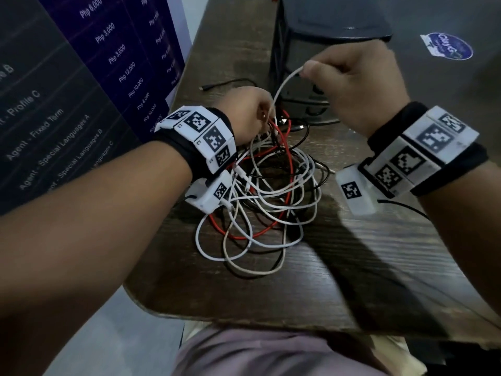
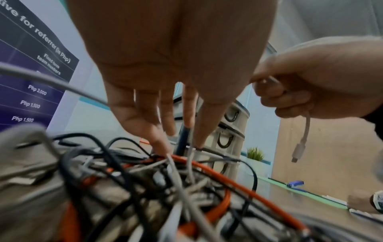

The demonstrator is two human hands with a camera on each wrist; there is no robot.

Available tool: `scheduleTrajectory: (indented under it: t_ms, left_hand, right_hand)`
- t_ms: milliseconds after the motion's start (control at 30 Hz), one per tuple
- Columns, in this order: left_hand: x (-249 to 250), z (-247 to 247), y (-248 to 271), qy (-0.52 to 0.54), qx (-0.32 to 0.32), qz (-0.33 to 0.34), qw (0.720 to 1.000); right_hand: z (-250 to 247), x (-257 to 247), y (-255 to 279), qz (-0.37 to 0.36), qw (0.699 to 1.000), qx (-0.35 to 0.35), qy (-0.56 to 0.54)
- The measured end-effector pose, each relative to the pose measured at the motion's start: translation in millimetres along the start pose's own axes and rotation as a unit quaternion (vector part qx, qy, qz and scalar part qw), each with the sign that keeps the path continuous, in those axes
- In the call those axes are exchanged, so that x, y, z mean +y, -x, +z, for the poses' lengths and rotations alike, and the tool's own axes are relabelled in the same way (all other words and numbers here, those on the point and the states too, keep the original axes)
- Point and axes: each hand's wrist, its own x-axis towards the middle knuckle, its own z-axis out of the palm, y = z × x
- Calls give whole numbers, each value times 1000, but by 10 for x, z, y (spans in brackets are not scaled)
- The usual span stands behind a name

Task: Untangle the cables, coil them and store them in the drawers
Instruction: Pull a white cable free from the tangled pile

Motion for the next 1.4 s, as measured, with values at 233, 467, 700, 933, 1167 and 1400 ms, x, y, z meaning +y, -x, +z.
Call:
scheduleTrajectory:
  t_ms: [233,467,700,933,1167,1400]
  left_hand:
    - [158,-207,18,54,95,-12,994]
    - [129,-178,31,-68,13,-3,998]
    - [27,-253,27,-113,22,-64,991]
    - [-47,-143,78,-162,-55,-103,980]
    - [-40,-159,73,-161,-105,-94,977]
    - [39,-1,22,-141,-51,103,983]
  right_hand:
    - [128,-41,-104,-25,987,-109,116]
    - [350,-50,-176,23,953,-246,176]
    - [200,255,-153,148,971,-182,51]
    - [291,296,-10,166,907,-352,157]
    - [431,333,41,130,924,-335,130]
    - [452,290,96,92,914,-378,115]
